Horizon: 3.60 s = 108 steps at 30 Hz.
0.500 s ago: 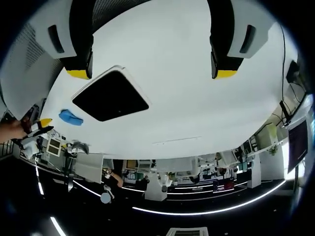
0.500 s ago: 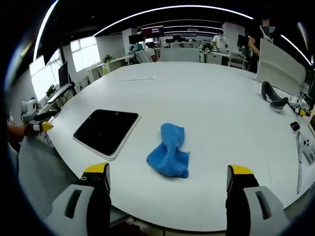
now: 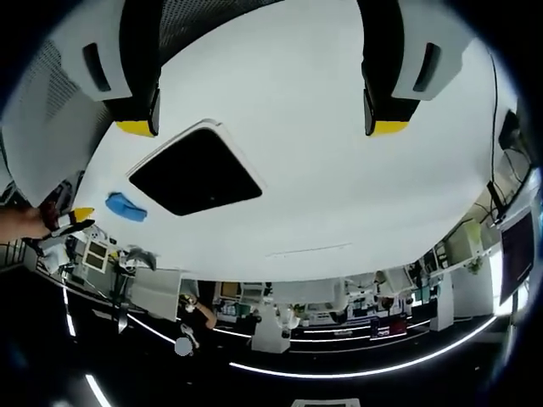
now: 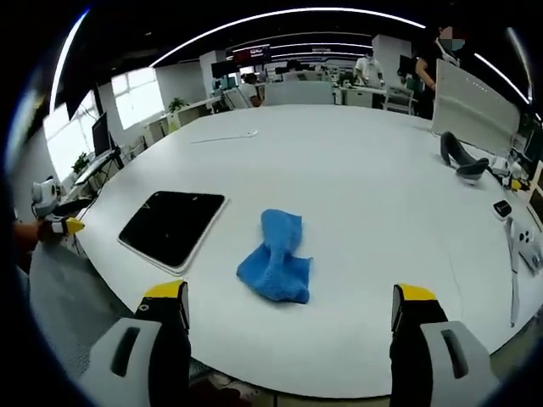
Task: Wipe the mirror surface with the cleaning cloth until all visible marks leave the cleaned area.
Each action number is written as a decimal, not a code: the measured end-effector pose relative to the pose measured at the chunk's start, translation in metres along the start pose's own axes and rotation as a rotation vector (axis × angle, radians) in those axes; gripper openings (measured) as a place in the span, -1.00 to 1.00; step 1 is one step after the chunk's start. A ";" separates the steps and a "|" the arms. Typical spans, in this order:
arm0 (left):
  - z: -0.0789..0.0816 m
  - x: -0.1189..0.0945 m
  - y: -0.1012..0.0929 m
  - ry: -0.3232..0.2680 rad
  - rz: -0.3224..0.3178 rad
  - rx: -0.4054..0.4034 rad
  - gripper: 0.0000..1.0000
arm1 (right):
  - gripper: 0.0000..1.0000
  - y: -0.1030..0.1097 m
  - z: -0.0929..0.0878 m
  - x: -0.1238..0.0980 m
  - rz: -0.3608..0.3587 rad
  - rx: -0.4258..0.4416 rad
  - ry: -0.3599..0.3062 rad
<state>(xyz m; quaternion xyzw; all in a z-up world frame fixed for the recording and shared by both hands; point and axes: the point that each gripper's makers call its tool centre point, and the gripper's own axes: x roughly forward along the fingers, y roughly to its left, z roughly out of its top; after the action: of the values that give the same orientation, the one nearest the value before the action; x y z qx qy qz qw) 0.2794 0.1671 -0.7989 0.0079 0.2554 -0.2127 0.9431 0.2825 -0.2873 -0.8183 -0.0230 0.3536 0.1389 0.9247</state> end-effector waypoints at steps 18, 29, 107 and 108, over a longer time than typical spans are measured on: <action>0.005 -0.007 -0.004 0.041 0.007 -0.023 0.98 | 0.82 0.017 0.015 0.016 0.064 -0.022 -0.023; -0.007 -0.002 -0.018 0.059 -0.037 0.004 0.98 | 0.23 0.017 0.005 0.034 0.070 0.039 0.052; -0.007 -0.003 0.008 0.030 0.046 0.056 0.98 | -0.68 0.115 0.075 0.157 0.050 0.182 0.255; -0.007 -0.002 0.008 0.031 0.046 0.058 0.98 | -0.68 0.116 0.075 0.156 0.053 0.171 0.250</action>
<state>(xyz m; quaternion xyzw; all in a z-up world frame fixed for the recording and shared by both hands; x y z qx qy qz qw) 0.2775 0.1764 -0.8044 0.0442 0.2636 -0.1980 0.9431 0.4108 -0.1281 -0.8584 0.0484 0.4771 0.1288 0.8680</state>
